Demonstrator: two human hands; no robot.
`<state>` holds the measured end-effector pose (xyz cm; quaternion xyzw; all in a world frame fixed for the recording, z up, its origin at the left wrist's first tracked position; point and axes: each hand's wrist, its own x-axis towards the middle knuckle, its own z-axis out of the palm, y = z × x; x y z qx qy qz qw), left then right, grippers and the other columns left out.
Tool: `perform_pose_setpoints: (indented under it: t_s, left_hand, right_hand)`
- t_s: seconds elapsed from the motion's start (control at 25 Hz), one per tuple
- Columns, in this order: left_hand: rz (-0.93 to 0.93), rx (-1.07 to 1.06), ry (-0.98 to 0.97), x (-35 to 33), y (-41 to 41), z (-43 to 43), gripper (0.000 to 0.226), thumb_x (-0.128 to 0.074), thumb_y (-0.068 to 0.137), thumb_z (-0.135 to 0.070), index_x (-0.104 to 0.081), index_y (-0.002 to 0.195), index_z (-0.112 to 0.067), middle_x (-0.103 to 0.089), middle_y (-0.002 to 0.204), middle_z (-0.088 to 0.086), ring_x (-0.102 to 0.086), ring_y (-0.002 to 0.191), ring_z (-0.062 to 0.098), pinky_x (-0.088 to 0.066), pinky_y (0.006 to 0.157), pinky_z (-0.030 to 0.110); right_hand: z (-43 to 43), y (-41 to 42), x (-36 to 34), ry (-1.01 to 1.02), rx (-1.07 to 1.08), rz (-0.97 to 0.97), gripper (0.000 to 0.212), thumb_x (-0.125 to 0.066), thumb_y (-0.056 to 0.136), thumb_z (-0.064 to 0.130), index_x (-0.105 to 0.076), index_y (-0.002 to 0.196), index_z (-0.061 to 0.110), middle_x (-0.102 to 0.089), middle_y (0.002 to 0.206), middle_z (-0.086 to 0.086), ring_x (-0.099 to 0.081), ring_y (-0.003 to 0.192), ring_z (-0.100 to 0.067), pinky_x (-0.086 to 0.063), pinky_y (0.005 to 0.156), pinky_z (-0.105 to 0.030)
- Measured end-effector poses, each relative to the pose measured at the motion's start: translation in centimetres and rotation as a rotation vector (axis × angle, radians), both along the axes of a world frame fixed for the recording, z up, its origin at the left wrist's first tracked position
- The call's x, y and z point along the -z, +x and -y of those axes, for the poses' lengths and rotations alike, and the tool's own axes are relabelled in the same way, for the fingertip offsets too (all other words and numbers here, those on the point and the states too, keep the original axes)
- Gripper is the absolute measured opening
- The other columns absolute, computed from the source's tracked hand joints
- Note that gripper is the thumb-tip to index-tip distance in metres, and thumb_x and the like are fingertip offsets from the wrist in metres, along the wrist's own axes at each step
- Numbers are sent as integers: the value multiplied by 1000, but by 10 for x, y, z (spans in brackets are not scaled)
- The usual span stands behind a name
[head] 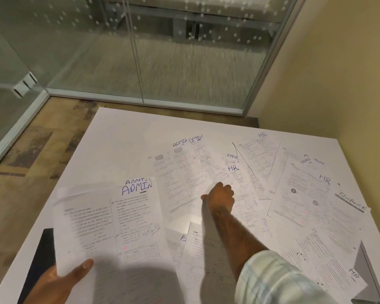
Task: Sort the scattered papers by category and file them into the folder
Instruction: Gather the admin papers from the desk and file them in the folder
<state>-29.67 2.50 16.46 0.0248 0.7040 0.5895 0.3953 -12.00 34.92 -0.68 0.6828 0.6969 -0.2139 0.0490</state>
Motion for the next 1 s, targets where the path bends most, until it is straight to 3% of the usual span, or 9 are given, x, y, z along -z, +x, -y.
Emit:
perform_pose_setpoints:
  t_s: [0.2, 0.28, 0.36, 0.44, 0.52, 0.64, 0.72, 0.8, 1.0]
  left_hand:
    - [47, 30, -52, 7, -7, 3, 58, -61, 85, 20, -51, 137, -4, -56, 134, 20, -46, 119, 29, -31, 113, 51]
    - [15, 36, -43, 7, -8, 0, 60, -73, 80, 12, -53, 132, -12, -56, 137, 18, -46, 116, 28, -30, 114, 55]
    - [55, 40, 3, 8, -9, -4, 68, -98, 54, -21, -61, 111, -23, -63, 128, 12, -52, 113, 28, -33, 112, 54]
    - [75, 44, 14, 19, -14, -1, 92, -102, 23, -45, -61, 104, -29, -68, 117, 0, -56, 111, 27, -35, 110, 55]
    - [121, 56, 16, 29, -18, 3, 101, -101, 13, -49, -63, 105, -30, -71, 108, -9, -59, 111, 24, -36, 108, 54]
    - [180, 71, 33, 30, -21, 8, 81, -102, 35, -34, -64, 107, -28, -76, 104, -7, -59, 115, 24, -35, 109, 53]
    - [152, 84, 36, 33, -24, 13, 54, -91, 64, -13, -63, 109, -23, -73, 112, -7, -55, 121, 29, -34, 110, 54]
    - [60, 70, -22, 44, -25, 17, 45, -68, 83, 12, -57, 115, -18, -62, 125, 4, -48, 132, 35, -30, 115, 56]
    - [68, 86, -157, 58, -12, 13, 43, -69, 89, 4, -59, 131, 6, -62, 129, 18, -52, 128, 42, -35, 111, 46]
  right_hand:
    - [-8, 0, 0, -41, 6, -14, 56, -82, 80, 42, -55, 119, 11, -64, 118, -10, -60, 112, -29, -51, 93, -42]
    - [-9, 0, 4, -86, 56, -104, 59, -84, 78, 36, -52, 121, 10, -65, 119, -12, -60, 113, -33, -53, 93, -45]
    - [-11, 2, 3, -101, 67, -157, 60, -84, 77, 34, -51, 121, 11, -66, 118, -12, -61, 112, -34, -54, 92, -46]
    - [-12, 4, 4, -97, 43, -155, 58, -84, 77, 35, -52, 120, 12, -67, 117, -10, -63, 110, -33, -55, 90, -44]
    - [-16, 3, 4, -119, 28, -144, 54, -84, 77, 34, -56, 119, 12, -68, 117, -9, -65, 108, -32, -55, 89, -42]
    - [-14, 1, 1, -112, 1, -161, 31, -77, 80, 23, -64, 106, 11, -69, 111, -9, -67, 105, -31, -56, 86, -40]
    - [-3, 4, -6, -75, 19, -268, 10, -61, 82, 6, -55, 83, 14, -65, 93, -8, -64, 92, -32, -52, 74, -37]
    - [15, 15, -15, -59, 121, -440, 23, -52, 76, -3, -42, 71, 17, -57, 74, -4, -60, 73, -33, -47, 58, -38]
    - [70, 108, -61, -104, 527, -759, 5, -62, 84, -5, -59, 84, -2, -64, 60, -13, -61, 47, -20, -52, 51, -35]
